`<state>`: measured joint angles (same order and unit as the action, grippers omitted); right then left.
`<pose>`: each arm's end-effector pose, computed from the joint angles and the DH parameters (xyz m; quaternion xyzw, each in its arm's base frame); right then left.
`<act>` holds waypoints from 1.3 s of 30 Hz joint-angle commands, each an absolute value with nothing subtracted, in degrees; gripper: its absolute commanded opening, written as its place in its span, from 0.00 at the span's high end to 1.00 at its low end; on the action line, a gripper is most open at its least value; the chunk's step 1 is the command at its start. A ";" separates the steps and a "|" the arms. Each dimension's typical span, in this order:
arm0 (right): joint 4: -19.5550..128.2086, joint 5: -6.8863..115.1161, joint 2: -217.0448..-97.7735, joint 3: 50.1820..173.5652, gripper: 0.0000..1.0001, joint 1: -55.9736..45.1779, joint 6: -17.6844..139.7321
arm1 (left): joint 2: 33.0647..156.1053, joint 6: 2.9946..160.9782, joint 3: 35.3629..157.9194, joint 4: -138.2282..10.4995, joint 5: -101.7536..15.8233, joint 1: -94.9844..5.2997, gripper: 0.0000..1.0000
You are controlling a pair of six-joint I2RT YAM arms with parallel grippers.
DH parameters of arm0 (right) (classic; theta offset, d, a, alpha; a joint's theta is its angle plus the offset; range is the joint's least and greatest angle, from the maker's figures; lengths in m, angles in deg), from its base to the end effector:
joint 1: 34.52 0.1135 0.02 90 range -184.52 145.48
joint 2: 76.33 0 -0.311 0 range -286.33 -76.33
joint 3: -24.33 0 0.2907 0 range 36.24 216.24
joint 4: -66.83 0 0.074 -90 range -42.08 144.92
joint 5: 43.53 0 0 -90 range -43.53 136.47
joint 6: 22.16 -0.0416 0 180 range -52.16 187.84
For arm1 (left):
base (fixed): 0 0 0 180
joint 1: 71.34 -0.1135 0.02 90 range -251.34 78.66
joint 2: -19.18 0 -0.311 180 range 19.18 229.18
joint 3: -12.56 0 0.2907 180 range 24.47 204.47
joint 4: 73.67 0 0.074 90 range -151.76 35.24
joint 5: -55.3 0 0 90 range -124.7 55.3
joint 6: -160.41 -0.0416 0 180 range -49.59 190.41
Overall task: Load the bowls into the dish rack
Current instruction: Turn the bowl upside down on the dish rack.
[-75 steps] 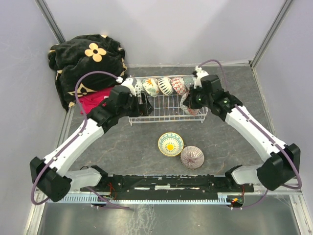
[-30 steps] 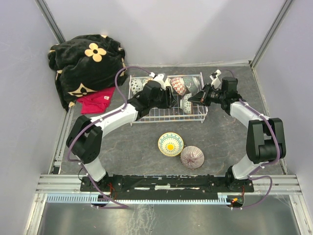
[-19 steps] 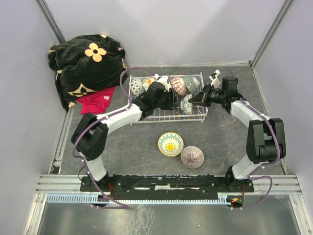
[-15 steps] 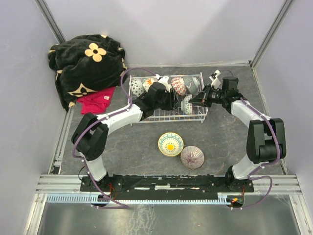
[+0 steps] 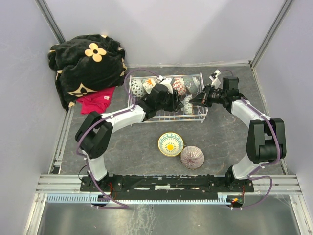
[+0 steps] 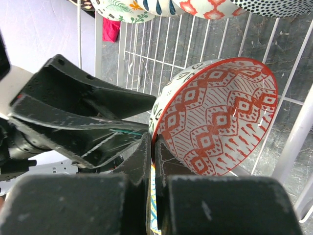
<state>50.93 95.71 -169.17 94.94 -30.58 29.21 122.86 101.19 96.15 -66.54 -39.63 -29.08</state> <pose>0.3810 0.0578 0.2517 0.0698 0.8347 0.4934 0.2345 0.3449 -0.3182 0.2630 0.1076 0.8463 -0.3392 0.3964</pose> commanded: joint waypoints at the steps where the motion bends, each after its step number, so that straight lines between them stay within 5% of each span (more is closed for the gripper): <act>1: 45.80 95.95 -168.41 95.45 0.98 -30.91 30.65 | 124.80 100.03 96.91 -70.36 -40.90 -28.63 0.50; 25: 42.13 94.13 -166.34 94.82 0.93 -31.57 32.30 | 127.46 100.64 96.01 -79.89 -45.16 -26.12 0.49; 39: 30.22 85.12 -162.14 97.46 0.81 -31.80 39.39 | 129.42 100.21 100.59 -78.33 -45.35 -24.61 0.50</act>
